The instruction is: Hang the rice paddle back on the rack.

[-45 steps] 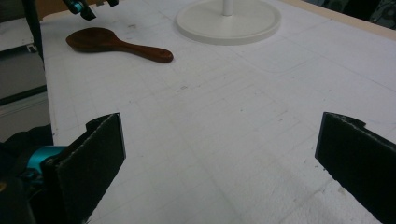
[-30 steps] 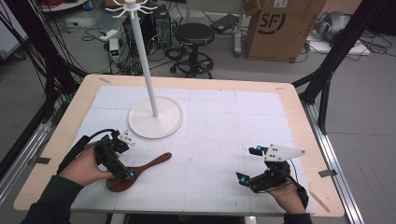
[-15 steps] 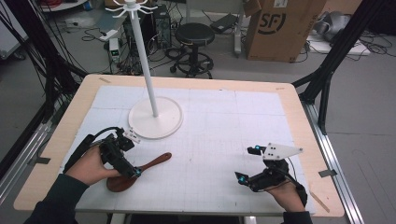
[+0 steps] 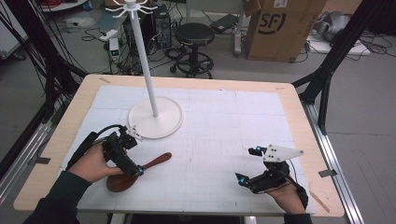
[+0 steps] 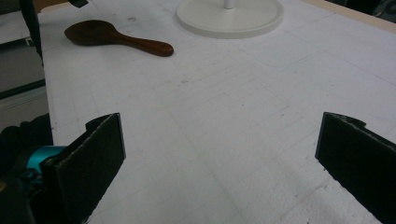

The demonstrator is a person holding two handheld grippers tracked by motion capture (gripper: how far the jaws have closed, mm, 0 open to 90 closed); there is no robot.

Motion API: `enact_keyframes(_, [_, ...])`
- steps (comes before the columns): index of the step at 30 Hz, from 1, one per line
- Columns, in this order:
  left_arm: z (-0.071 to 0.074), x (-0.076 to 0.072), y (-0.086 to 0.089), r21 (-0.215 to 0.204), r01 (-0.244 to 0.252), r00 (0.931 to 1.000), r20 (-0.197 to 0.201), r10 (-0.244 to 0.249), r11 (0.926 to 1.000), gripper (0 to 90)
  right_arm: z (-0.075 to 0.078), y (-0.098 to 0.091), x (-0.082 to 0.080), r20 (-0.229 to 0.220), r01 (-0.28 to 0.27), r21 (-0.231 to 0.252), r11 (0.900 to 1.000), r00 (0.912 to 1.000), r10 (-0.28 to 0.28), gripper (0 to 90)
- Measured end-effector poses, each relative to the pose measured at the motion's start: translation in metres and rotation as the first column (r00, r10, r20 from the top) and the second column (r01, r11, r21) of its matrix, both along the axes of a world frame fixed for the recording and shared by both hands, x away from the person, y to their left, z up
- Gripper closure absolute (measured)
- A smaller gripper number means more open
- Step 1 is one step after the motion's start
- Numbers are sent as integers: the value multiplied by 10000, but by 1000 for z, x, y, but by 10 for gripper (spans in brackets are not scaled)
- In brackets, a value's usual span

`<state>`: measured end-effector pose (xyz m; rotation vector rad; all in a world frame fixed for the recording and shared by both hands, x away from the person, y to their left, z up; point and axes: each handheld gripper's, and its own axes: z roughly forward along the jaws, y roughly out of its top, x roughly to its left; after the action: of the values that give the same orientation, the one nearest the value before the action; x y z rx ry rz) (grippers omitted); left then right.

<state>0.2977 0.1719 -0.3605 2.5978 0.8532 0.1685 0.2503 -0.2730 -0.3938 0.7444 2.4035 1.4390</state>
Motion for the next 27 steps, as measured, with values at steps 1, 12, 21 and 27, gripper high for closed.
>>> enact_keyframes(1, [0, 0, -1, 44, 11, 10000, -3, -11, 10000, 16, 0, 0, 0, 22, 2, -42, 10000, 10000, -2, 3])
enact_keyframes(12, [3, 2, -10, 360, -60, 10000, 13, 59, 9993, 16, -2, 4, 0, 38, -180, -238, 9996, 9998, 181, 3])
enact_keyframes(21, [-6, 8, -16, 748, -141, 9992, -355, 168, 9971, 31, -1, 5, 2, 33, -268, -186, 9995, 9996, 268, 3])
enact_keyframes(27, [-11, 13, -19, 1106, 67, 9982, -599, 0, 9938, 92, -2, 5, 4, 66, -284, -222, 9993, 9996, 286, 3])
